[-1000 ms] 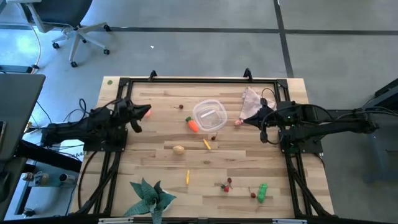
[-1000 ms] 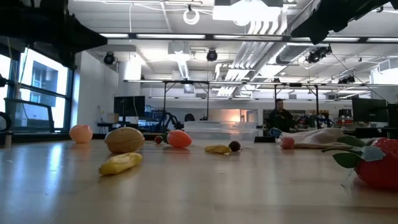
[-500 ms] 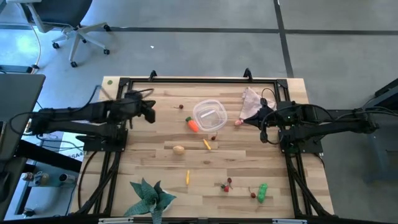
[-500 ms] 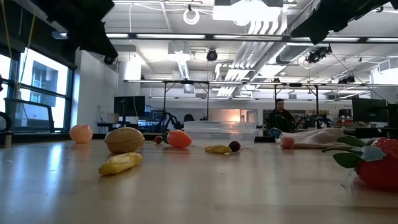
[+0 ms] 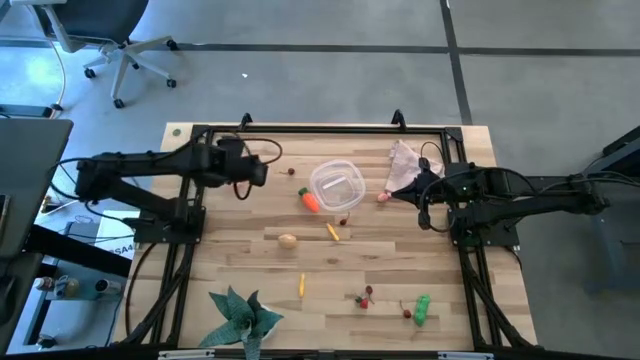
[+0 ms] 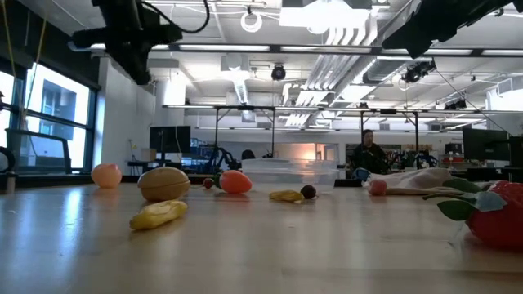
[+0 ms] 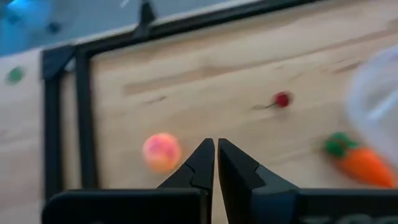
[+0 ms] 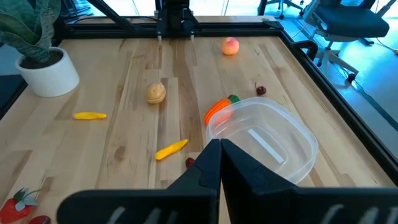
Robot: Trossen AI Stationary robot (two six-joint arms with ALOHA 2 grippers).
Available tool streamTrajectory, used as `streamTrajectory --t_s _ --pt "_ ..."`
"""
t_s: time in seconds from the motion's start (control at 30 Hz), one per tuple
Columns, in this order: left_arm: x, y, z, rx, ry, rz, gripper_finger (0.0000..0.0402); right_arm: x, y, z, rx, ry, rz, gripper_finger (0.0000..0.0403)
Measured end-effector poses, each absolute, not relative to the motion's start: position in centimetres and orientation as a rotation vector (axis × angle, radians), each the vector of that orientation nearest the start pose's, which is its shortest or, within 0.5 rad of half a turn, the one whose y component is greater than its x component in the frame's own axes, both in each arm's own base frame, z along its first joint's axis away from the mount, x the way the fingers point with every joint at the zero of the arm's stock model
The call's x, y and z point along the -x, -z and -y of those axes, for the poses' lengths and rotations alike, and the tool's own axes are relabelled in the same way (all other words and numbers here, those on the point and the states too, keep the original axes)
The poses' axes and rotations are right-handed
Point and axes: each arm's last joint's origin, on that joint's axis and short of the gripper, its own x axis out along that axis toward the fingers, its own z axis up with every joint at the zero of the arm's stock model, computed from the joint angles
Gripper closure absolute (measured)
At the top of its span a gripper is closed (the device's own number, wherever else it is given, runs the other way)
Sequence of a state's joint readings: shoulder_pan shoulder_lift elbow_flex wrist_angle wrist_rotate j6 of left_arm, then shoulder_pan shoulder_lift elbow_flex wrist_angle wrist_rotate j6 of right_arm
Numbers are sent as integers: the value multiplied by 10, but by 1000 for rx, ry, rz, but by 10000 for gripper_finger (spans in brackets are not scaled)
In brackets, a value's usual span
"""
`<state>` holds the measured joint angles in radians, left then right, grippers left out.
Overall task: Pick and placing Produce into tupperware
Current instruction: Put the pink peach into the transparent bin
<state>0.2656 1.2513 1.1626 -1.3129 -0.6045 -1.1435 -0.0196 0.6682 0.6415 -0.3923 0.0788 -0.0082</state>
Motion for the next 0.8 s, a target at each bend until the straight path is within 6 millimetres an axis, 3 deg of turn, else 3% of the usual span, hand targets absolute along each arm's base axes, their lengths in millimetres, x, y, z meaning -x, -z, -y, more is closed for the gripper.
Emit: streamTrajectory --t_s 0.37,0.6,0.8 --pt "-180 -281 -103 875 -1448 -1039 390 -147 -281 5 20 95 -419 402" --pt "-171 -280 -130 972 -1360 -1034 390 -147 -281 5 20 95 -419 402" --pt "-162 -276 -141 1007 -1343 -1061 390 -147 -281 5 20 96 -419 402"
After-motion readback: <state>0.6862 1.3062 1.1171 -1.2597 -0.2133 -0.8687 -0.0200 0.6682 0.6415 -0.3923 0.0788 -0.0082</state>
